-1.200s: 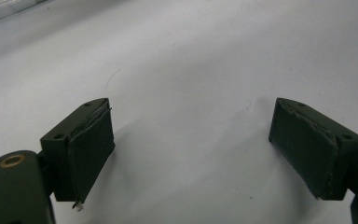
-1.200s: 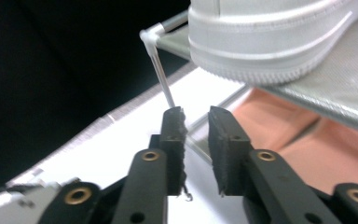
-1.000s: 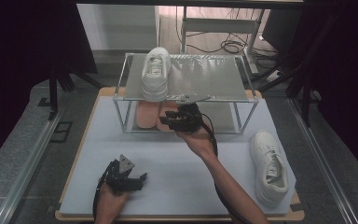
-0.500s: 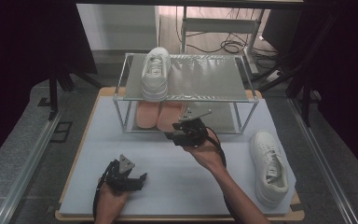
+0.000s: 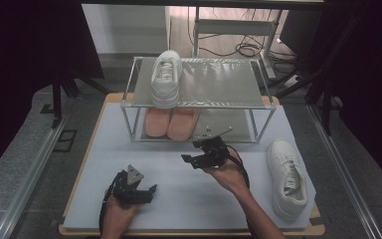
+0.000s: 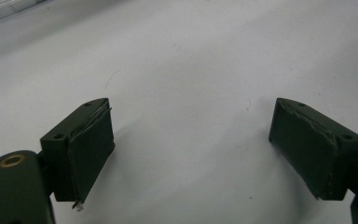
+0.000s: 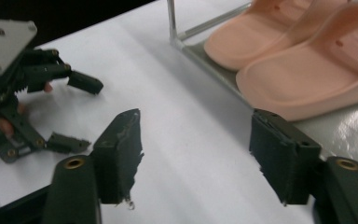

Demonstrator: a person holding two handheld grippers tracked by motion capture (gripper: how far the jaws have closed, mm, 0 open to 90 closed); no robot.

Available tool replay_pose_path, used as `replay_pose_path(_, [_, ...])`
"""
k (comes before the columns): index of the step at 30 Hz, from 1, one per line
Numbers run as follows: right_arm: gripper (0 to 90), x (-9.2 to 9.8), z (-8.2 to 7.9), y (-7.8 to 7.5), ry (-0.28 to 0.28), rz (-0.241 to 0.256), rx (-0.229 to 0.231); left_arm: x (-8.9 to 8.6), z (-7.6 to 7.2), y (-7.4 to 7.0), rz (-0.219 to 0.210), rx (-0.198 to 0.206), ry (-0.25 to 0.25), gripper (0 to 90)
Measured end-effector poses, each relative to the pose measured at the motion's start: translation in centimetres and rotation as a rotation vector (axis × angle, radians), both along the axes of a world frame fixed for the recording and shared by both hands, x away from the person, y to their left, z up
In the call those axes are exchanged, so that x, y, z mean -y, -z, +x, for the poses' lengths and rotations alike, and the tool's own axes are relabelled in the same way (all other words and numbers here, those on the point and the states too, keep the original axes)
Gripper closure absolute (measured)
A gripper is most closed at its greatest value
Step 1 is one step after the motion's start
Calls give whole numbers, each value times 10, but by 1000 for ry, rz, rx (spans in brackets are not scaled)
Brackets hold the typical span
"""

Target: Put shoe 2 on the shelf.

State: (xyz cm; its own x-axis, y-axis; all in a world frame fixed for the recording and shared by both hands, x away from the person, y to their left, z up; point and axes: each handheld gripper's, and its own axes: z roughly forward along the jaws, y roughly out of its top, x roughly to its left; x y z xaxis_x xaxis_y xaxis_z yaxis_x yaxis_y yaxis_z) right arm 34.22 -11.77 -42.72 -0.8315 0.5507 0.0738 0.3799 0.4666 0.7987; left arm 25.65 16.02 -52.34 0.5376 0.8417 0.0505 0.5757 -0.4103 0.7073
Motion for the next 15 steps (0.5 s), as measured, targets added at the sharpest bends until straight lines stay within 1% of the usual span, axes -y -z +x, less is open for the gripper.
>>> replay_pose_path(3, [273,4,-2,3,6,-10,-8,0,0,0,0,0,0,137])
replay_pose_path(4, [249,5,-3,5,5,-24,-11,0,0,0,0,-1,0,137])
replay_pose_path(7, [215,8,-7,9,5,-57,-11,0,0,0,-1,0,0,137])
replay_pose_path(12, [189,17,-12,13,13,-66,-36,0,0,0,-1,-1,0,136])
replay_pose_path(13, [169,21,-13,14,21,-66,-46,0,0,0,-1,-2,0,137])
replay_pose_path(15, [168,27,-14,14,35,-68,-56,0,0,0,-2,-2,0,137])
